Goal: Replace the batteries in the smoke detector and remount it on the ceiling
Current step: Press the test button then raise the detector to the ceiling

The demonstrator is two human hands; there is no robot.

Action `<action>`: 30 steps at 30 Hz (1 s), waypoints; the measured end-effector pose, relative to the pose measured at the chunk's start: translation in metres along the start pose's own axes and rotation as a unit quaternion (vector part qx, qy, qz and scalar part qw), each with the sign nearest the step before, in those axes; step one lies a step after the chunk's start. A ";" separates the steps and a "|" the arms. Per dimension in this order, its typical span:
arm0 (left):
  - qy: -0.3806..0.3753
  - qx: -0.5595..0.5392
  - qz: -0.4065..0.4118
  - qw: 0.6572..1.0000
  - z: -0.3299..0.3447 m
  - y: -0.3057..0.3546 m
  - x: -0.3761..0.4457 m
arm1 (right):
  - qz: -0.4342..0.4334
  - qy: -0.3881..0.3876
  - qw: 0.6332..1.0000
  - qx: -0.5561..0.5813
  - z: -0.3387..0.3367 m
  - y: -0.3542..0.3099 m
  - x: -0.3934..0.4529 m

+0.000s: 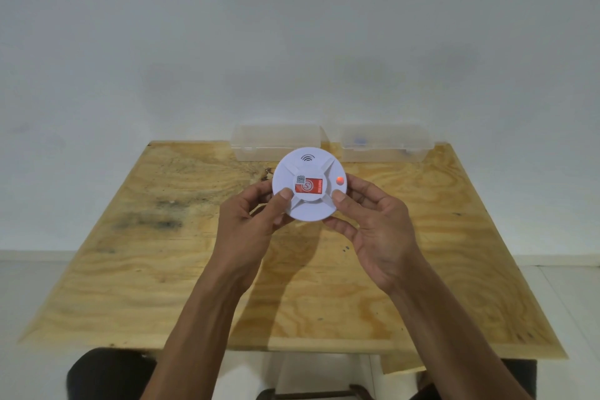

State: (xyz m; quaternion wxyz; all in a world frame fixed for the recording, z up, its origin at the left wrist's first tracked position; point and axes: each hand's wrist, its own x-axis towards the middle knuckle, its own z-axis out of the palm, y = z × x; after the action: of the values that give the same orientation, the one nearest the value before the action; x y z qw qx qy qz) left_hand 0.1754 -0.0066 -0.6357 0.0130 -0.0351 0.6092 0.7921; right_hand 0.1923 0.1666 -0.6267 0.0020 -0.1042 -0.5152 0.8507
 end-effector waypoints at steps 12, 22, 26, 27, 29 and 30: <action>0.002 -0.006 -0.001 1.000 -0.001 0.000 -0.001 | -0.001 -0.005 1.000 -0.001 0.000 -0.001 -0.001; -0.001 -0.002 0.003 1.000 -0.001 0.004 -0.005 | -0.008 -0.011 1.000 -0.002 0.001 -0.002 -0.004; 0.002 -0.002 0.008 1.000 -0.001 0.006 -0.008 | -0.009 -0.010 1.000 -0.002 0.002 -0.002 -0.006; 0.003 -0.002 0.010 1.000 -0.001 0.007 -0.008 | -0.010 -0.010 1.000 -0.003 0.002 -0.003 -0.007; 0.001 -0.002 0.014 1.000 -0.001 0.008 -0.010 | -0.012 -0.011 1.000 -0.006 0.003 -0.004 -0.008; 0.001 -0.002 0.016 1.000 -0.001 0.009 -0.011 | -0.013 -0.011 1.000 -0.007 0.003 -0.004 -0.008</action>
State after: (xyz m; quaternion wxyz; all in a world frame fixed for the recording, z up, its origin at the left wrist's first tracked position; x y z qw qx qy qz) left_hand 0.1855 -0.0094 -0.6266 -0.0006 -0.0260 0.6079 0.7935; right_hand 0.1995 0.1652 -0.6201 0.0070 -0.0878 -0.5226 0.8480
